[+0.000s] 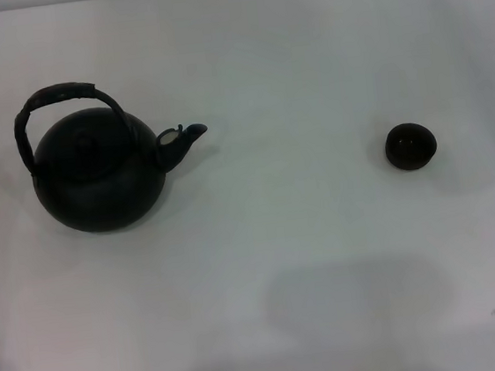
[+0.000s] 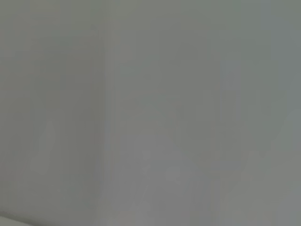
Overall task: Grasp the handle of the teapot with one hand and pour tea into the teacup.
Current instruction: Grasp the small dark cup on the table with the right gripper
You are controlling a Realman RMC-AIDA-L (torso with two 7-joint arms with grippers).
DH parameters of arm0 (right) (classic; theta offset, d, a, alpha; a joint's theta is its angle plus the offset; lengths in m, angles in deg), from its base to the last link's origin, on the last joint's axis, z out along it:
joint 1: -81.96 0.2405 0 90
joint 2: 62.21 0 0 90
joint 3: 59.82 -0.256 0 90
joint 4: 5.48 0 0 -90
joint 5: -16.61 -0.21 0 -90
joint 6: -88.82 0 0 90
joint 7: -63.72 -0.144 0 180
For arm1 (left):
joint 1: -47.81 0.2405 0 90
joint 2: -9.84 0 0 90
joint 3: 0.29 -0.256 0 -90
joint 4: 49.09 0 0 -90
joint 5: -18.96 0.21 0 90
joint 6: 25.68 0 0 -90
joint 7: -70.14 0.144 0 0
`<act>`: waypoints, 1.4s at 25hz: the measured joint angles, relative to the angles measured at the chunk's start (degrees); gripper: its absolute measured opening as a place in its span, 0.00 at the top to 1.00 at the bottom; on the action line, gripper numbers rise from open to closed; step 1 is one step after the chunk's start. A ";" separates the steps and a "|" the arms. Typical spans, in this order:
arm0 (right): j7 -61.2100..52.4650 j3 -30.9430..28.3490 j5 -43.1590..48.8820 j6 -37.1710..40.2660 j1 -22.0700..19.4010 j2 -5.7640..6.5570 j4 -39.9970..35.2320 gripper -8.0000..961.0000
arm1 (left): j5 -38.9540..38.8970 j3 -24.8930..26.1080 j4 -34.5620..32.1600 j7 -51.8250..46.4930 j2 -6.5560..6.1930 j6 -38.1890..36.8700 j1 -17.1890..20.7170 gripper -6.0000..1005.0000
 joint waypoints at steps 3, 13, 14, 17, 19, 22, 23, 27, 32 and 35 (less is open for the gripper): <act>-0.22 0.08 0.23 0.48 0.02 0.07 -0.41 0.12 | 0.00 -0.05 -0.70 0.05 0.10 0.69 -0.19 0.35; -6.19 0.51 6.22 1.11 1.21 2.36 -0.27 0.12 | 0.42 -0.35 -2.25 -0.20 0.04 1.25 0.13 0.35; -7.94 0.52 8.14 0.97 1.68 2.88 -0.05 0.12 | 0.44 -0.35 -2.29 -0.21 0.05 1.25 0.16 0.35; -14.85 0.53 16.92 -1.03 3.25 4.88 2.12 0.12 | 0.44 -0.37 -2.42 -0.23 0.09 1.25 0.27 0.35; -19.66 0.51 22.85 -3.12 4.01 6.03 4.89 0.12 | 0.45 -0.39 -2.57 -0.24 0.06 1.24 0.28 0.35; -26.99 0.38 32.02 -7.29 5.08 7.23 10.38 0.12 | 0.47 -0.40 -2.75 -0.26 0.01 1.25 0.33 0.35; -29.52 0.23 34.78 -9.10 5.49 7.60 12.58 0.12 | 0.46 -0.40 -2.76 -0.26 0.01 1.25 0.35 0.35; -36.25 0.08 42.31 -15.66 7.13 8.69 18.28 0.12 | 0.47 -0.39 -2.76 -0.26 0.03 1.20 0.47 0.35; -42.71 0.09 51.95 -21.02 9.06 7.99 23.83 0.12 | 0.47 -0.39 -2.88 -0.30 0.16 0.98 0.61 0.35; -44.45 0.08 58.43 -21.09 9.24 5.56 27.72 0.12 | 0.56 -0.39 -2.91 -0.34 0.21 0.82 0.75 0.35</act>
